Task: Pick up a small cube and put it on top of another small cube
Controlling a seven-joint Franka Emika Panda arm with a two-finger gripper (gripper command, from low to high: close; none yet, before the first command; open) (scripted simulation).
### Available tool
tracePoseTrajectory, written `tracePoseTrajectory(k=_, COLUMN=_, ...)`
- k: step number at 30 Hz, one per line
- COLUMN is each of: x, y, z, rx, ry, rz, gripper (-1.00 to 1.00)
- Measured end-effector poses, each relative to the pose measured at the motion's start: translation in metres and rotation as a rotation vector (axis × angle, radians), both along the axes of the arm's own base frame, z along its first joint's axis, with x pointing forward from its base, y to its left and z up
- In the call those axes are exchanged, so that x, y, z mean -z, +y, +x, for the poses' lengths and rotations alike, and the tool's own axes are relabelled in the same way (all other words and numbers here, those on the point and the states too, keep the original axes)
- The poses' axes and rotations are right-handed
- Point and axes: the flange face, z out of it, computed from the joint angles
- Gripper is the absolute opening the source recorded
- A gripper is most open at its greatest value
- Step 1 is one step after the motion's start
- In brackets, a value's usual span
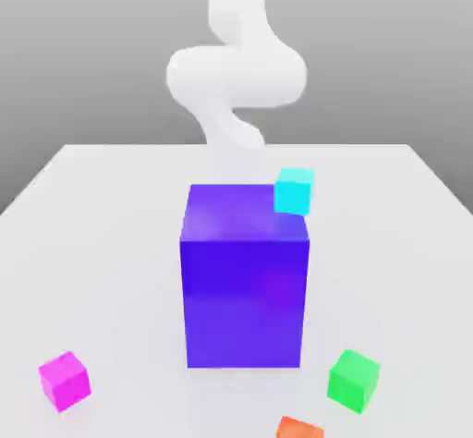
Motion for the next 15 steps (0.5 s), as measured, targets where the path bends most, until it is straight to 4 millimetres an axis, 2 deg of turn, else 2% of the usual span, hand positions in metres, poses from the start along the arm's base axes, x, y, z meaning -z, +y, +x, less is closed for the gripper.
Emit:
tracePoseTrajectory(k=3, x=0.042, y=-0.021, z=0.033, rx=-0.068, ry=0.073, rz=-0.032, gripper=0.00)
tracePoseTrajectory(k=7, x=0.101, y=-0.048, z=0.067, rx=-0.154, ry=0.161, rz=-0.070, gripper=0.00)
tracePoseTrajectory(k=11, x=0.164, y=-0.075, z=0.092, rx=-0.236, ry=0.246, rz=-0.105, gripper=0.00)
tracePoseTrajectory(k=15, x=0.229, y=-0.102, z=0.105, rx=-0.317, ry=0.329, rz=-0.139, gripper=0.00)
